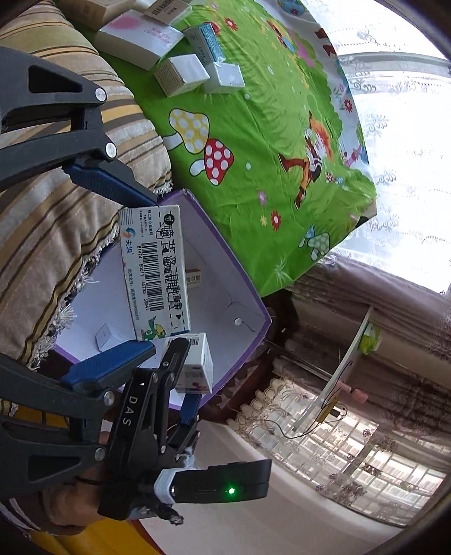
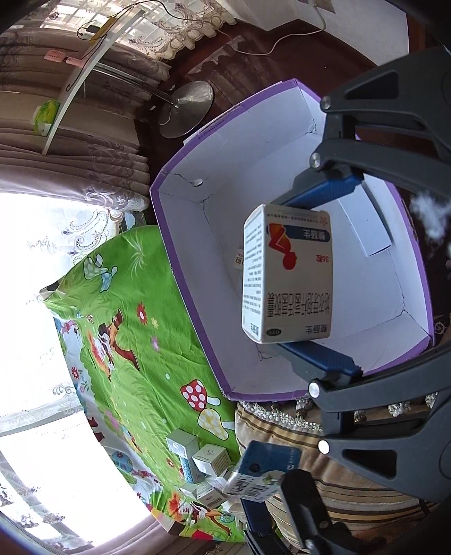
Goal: Organize rigid objects
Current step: 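Carry both boxes over the purple box and release them inside, then move both open grippers back over the remaining medicine boxes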
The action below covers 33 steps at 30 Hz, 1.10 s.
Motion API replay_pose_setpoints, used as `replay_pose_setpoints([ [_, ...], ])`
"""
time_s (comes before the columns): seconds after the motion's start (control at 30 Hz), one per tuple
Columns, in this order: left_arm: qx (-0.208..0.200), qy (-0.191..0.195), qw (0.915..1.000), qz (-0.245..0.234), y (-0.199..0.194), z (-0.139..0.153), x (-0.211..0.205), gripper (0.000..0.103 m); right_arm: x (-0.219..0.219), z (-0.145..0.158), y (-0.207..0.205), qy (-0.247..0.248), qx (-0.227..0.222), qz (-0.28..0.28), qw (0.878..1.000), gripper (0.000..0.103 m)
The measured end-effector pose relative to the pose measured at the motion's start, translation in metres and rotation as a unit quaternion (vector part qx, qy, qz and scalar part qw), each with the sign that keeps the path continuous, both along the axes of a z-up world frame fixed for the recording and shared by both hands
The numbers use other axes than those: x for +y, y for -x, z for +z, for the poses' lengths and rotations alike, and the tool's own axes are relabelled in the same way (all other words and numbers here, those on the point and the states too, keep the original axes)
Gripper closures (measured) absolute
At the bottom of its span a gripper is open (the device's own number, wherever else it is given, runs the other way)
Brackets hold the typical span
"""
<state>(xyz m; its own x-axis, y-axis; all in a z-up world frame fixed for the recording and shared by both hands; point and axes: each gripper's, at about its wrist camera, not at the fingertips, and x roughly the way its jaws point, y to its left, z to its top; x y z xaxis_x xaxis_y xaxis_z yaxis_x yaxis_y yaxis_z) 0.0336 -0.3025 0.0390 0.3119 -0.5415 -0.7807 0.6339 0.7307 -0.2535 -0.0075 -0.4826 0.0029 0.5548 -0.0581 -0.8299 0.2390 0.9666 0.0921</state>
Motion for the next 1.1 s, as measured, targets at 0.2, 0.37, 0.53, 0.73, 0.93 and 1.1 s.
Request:
replay_pose_setpoints([
  [0.2,0.005,-0.003,0.9992,-0.041,0.01,-0.003,-0.011,0.02,-0.005,0.0,0.001,0.009,0.003,-0.012,1.0,0.021],
  [0.37,0.01,0.01,0.9995,-0.027,0.007,0.0,-0.002,0.02,0.001,0.001,0.0,0.015,0.003,-0.003,1.0,0.019],
  [0.53,0.005,0.009,1.0,0.001,0.003,0.003,0.011,0.02,0.006,0.005,0.0,0.017,0.0,0.003,1.0,0.018],
  [0.73,-0.043,0.01,0.9983,0.037,0.005,0.015,0.035,0.02,0.016,0.015,0.001,0.017,-0.01,0.016,1.0,0.018],
  [0.93,-0.113,0.012,0.9919,0.057,0.014,0.033,0.067,0.02,0.037,0.025,-0.003,0.014,-0.02,0.04,0.999,0.018],
  [1.1,-0.127,0.006,0.9881,0.087,0.014,0.036,0.105,0.02,0.063,0.029,-0.011,0.016,-0.025,0.07,0.997,0.018],
])
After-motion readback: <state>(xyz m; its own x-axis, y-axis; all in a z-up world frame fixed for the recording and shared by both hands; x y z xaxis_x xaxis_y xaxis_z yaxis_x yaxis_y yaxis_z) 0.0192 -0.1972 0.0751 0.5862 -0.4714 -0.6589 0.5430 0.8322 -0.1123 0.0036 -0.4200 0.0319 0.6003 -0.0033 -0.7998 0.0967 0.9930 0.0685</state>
